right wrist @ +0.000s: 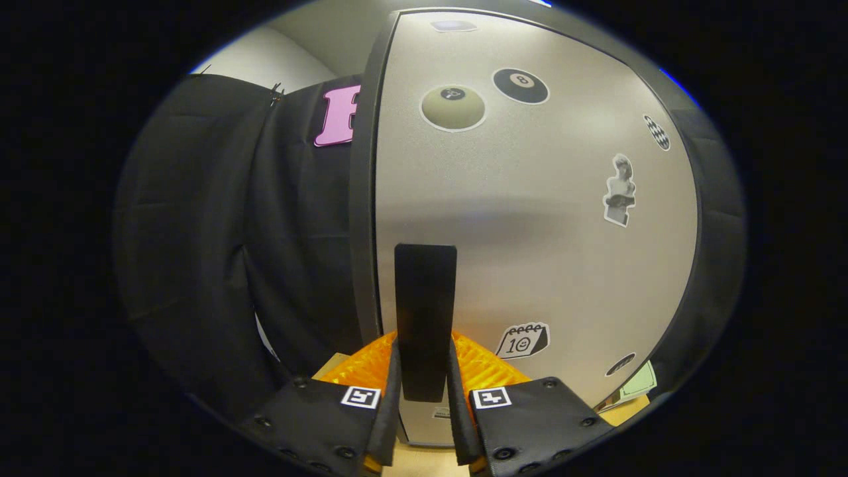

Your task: Open the cabinet door with the right hand, grasp the bottle in the cabinet with the left hand and place it on the coaster, then close the cabinet door with the right hand.

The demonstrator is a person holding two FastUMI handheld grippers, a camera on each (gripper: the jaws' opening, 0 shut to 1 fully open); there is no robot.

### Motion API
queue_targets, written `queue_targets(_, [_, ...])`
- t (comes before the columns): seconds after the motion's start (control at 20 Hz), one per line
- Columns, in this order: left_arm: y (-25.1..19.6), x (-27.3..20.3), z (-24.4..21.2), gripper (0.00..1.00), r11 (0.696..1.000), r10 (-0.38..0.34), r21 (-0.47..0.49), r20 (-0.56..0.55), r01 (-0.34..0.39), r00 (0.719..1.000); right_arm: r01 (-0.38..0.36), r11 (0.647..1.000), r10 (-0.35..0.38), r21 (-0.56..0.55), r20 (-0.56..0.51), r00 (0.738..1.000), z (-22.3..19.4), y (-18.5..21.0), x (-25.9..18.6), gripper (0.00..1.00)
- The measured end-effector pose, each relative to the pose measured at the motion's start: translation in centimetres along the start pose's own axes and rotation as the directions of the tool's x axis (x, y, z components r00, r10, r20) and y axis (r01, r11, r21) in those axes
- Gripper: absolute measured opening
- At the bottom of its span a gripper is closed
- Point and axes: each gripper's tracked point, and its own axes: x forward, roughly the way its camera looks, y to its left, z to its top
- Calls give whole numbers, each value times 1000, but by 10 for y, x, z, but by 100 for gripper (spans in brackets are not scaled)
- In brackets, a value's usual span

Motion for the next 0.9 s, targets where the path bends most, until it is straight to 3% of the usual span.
queue_targets(0.2, [-2,-5,1,90,1000,-4,26,-7,4,1000,13,1000,-13,-16,3,1000,0,0,1,35])
queue_targets(0.4, [-2,-15,3,88,999,-3,34,2,2,1000,-19,1000,19,-14,1,1000,-1,1,0,29])
queue_targets(0.45, [-2,-18,3,88,1000,-3,27,4,3,1000,-28,999,28,-16,9,1000,0,1,3,22])
queue_targets(0.55, [-4,-21,4,88,1000,-6,19,3,6,1000,-46,999,46,-21,-3,999,0,2,-3,17])
queue_targets(0.9, [-12,-30,7,88,998,-12,56,10,12,1000,-120,992,121,-35,9,993,-4,3,-19,17])
